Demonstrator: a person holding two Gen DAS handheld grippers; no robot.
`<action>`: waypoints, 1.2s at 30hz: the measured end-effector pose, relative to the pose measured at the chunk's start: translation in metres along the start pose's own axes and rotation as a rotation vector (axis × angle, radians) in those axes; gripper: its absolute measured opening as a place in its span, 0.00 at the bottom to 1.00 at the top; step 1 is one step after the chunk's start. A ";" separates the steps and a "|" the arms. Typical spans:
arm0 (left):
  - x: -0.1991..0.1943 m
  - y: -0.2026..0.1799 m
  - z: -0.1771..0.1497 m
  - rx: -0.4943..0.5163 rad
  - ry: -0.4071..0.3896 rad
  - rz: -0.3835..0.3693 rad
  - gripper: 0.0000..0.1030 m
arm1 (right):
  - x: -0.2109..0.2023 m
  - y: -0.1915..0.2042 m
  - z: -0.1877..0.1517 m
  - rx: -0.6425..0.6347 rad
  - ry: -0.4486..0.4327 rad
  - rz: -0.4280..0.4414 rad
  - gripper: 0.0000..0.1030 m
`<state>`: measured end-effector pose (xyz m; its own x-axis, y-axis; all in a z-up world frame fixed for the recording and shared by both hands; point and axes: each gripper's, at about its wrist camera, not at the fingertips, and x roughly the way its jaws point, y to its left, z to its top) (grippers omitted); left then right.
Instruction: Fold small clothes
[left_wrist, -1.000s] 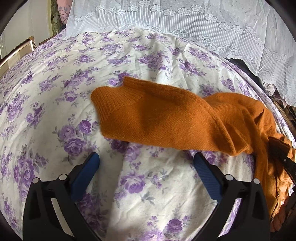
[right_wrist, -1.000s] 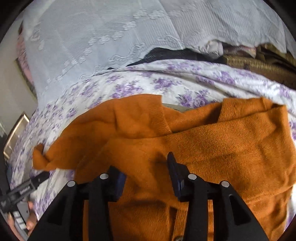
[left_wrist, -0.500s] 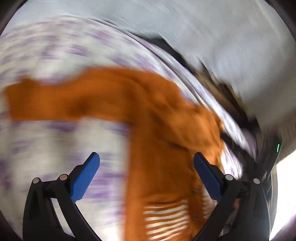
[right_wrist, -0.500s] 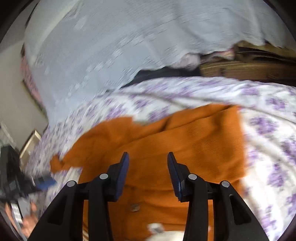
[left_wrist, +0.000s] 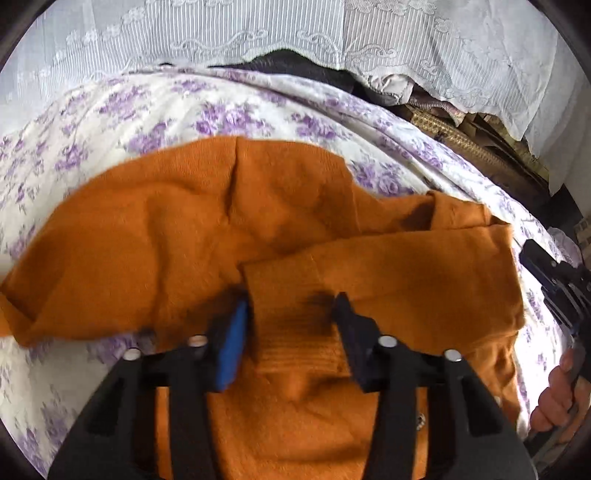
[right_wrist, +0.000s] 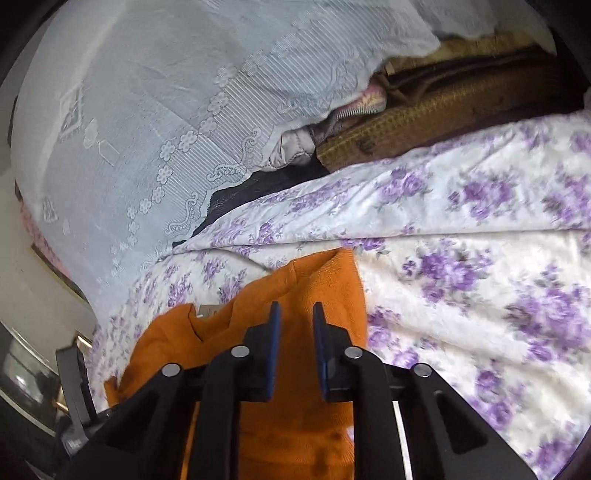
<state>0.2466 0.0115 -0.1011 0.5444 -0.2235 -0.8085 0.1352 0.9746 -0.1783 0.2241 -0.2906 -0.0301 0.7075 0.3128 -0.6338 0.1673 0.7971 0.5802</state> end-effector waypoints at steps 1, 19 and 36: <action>0.003 0.002 0.000 0.008 -0.008 0.018 0.37 | 0.007 0.000 0.000 -0.004 0.018 -0.003 0.16; 0.013 0.005 -0.011 0.075 0.027 0.076 0.87 | 0.015 -0.015 -0.037 -0.087 0.109 -0.086 0.24; -0.089 0.180 -0.015 -0.506 -0.122 0.054 0.87 | 0.003 -0.006 -0.045 -0.170 0.104 -0.126 0.70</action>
<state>0.2100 0.2066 -0.0701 0.6360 -0.1430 -0.7583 -0.2965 0.8620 -0.4112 0.1940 -0.2713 -0.0590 0.6126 0.2499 -0.7499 0.1253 0.9060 0.4042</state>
